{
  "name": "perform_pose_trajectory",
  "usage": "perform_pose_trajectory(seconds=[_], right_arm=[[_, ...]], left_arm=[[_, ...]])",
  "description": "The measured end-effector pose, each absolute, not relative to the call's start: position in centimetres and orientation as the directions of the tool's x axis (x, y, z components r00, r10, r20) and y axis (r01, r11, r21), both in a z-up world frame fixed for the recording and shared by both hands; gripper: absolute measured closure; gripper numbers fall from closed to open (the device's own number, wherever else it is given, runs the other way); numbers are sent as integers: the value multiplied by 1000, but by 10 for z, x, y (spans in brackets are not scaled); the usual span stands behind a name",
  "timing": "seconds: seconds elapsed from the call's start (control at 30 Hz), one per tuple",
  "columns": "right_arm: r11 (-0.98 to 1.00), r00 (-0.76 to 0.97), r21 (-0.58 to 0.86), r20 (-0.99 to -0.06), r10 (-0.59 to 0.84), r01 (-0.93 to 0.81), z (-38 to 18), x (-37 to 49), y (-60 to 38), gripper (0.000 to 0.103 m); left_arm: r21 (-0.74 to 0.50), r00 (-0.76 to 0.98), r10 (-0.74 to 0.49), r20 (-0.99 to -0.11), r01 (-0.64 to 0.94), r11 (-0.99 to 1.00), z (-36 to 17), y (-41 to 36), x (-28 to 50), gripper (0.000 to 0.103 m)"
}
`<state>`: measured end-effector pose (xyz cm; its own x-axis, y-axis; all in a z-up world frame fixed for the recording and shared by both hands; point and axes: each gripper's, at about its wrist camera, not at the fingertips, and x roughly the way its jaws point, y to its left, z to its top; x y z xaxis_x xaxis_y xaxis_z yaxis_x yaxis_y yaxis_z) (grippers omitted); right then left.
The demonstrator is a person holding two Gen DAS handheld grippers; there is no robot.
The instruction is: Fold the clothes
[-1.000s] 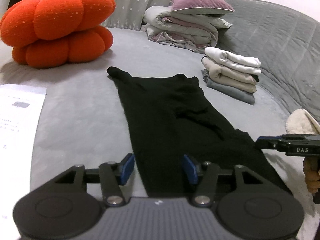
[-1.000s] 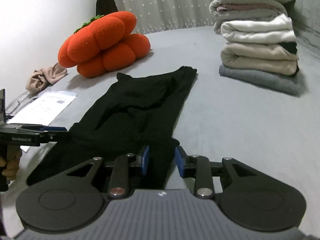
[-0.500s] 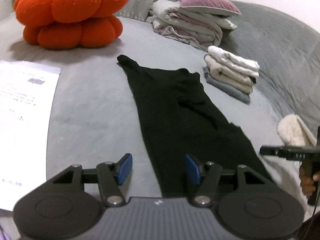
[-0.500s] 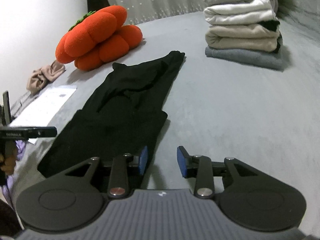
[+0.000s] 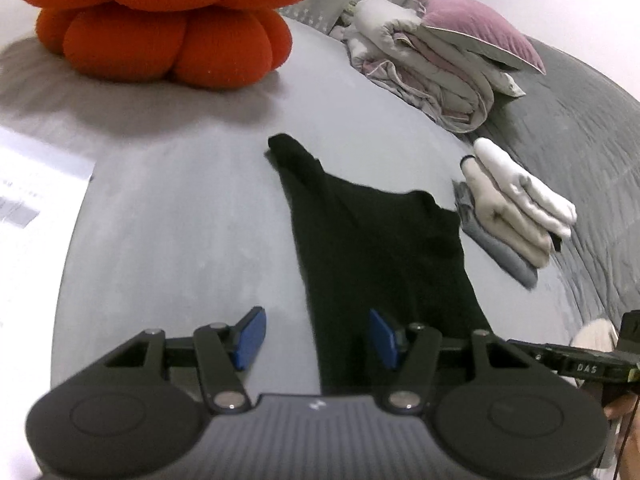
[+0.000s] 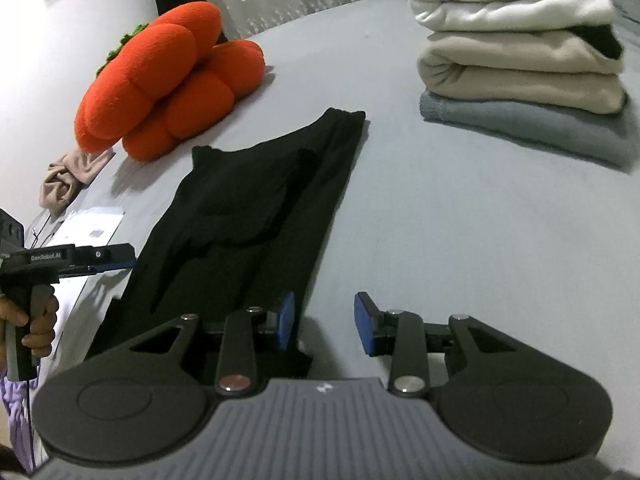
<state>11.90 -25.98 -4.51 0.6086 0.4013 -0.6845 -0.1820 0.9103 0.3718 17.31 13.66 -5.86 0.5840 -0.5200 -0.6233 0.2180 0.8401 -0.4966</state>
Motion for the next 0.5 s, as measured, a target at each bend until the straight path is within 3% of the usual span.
perform_pose_trajectory(seconds=[0.23, 0.5], right_arm=[[888, 579, 421, -683, 446, -187, -46, 118, -270, 65], [796, 431, 582, -682, 590, -168, -38, 54, -292, 65]], left_arm=[[-447, 504, -553, -664, 326, 833, -49, 134, 143, 45], [-629, 295, -689, -662, 281, 725, -52, 160, 93, 45]])
